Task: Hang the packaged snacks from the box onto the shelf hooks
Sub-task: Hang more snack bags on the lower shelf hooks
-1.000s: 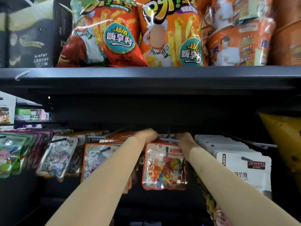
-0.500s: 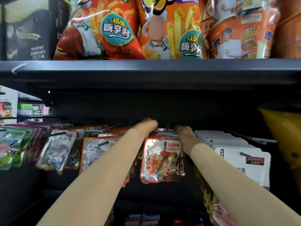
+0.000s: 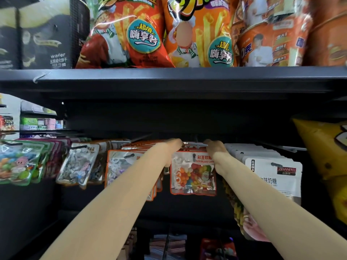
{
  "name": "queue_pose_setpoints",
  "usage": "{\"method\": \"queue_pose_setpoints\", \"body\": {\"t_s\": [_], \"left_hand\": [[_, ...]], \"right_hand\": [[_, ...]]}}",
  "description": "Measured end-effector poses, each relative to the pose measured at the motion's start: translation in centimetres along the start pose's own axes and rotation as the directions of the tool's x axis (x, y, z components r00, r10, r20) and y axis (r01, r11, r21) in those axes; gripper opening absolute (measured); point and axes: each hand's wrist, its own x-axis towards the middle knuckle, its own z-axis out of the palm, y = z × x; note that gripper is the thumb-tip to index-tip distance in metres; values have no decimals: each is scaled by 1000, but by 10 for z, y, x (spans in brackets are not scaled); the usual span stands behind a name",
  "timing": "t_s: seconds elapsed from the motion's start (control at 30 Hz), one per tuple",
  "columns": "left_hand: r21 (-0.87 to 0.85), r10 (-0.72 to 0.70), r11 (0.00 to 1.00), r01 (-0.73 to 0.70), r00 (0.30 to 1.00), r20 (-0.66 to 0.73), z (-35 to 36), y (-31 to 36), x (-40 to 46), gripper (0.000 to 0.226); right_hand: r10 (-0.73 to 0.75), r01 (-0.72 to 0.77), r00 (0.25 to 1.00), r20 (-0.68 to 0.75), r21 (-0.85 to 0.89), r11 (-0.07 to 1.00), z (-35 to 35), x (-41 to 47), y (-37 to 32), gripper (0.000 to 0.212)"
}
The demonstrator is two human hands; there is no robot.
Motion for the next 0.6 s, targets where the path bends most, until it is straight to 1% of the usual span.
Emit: {"method": "queue_pose_setpoints", "body": {"t_s": [0.03,0.07,0.1,0.2,0.23,0.3,0.33,0.4,0.43,0.5,0.53,0.6], "left_hand": [[-42,-37,998,40,998,51,-1,-2,-1,25],[-46,-60,997,64,995,80,-1,-3,-2,25],[-58,-85,994,90,993,79,0,-5,-5,26],[-171,-61,982,81,991,117,2,-6,-6,28],[-165,-68,983,86,992,110,3,-6,-12,28],[-170,-45,984,57,996,75,4,-7,-12,28],[-197,-27,980,40,997,69,5,-6,-6,28],[-172,-12,985,21,999,52,9,-1,-4,26],[-162,-9,987,14,999,35,10,1,-6,27],[-242,6,970,-11,1000,-19,12,0,-3,29],[-289,27,956,-41,998,-54,14,-2,-1,28],[-307,72,944,-119,985,-159,18,-8,-1,29]], "right_hand": [[0,0,1000,-8,-22,1000,0,3,-1,31],[2,-3,1000,-6,-46,999,0,6,-2,31],[2,-2,1000,-3,-58,998,1,6,-3,30],[13,-13,1000,8,0,1000,2,10,0,26],[24,-24,1000,8,40,999,3,12,1,26],[51,-52,999,13,122,991,4,14,3,28],[66,-68,998,15,134,989,5,16,2,28],[68,-69,998,16,124,990,5,18,2,25],[52,-52,999,7,119,992,6,18,2,24],[-20,23,1000,-22,108,994,5,14,2,27],[-64,68,997,-44,108,992,4,12,4,28],[-101,116,987,-125,119,986,5,4,8,36]]}}
